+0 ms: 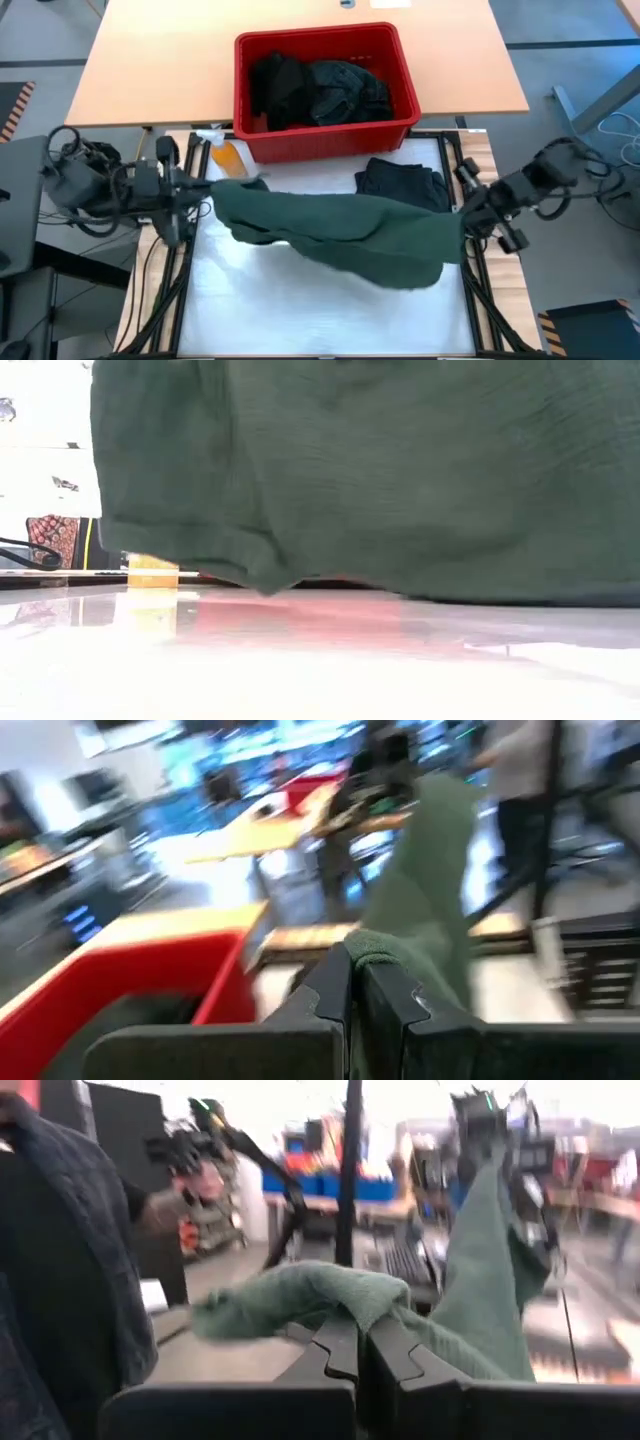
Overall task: Fold Laundry from Bin
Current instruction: Fold the green polo shirt from the bin
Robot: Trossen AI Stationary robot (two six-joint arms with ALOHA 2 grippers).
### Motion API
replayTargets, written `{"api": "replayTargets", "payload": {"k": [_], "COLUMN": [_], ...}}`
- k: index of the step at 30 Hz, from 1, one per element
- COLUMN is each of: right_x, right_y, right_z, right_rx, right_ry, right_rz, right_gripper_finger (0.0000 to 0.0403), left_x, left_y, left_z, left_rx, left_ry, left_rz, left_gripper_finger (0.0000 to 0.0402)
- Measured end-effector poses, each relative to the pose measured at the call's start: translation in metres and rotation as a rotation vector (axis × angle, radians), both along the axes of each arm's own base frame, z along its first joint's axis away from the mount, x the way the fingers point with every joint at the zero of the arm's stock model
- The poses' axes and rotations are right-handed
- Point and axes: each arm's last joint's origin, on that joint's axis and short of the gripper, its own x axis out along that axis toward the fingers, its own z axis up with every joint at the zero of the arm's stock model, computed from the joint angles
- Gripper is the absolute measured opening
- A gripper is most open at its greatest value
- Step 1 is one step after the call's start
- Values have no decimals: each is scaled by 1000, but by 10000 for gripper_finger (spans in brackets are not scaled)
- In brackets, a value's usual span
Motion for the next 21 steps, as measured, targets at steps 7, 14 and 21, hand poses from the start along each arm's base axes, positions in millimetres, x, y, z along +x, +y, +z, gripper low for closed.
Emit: {"api": "replayTargets", "payload": {"k": [7,14,21], "right_x": [-3,5,17], "right_y": [12,53,85], "right_z": [8,8,-9], "right_rx": [67,112,116], "right_ry": [-54,-49,88], "right_rz": [136,374,265], "right_gripper_finger": [19,19,20], "left_x": [1,13,33], "left_y": [-19,-51,-76], "left_z": [19,17,1], "left_rx": [26,26,27], "left_ry": [-187,-227,-104], "left_rz": [-577,-890,-725], "left_gripper_finger": [0,0,0]}}
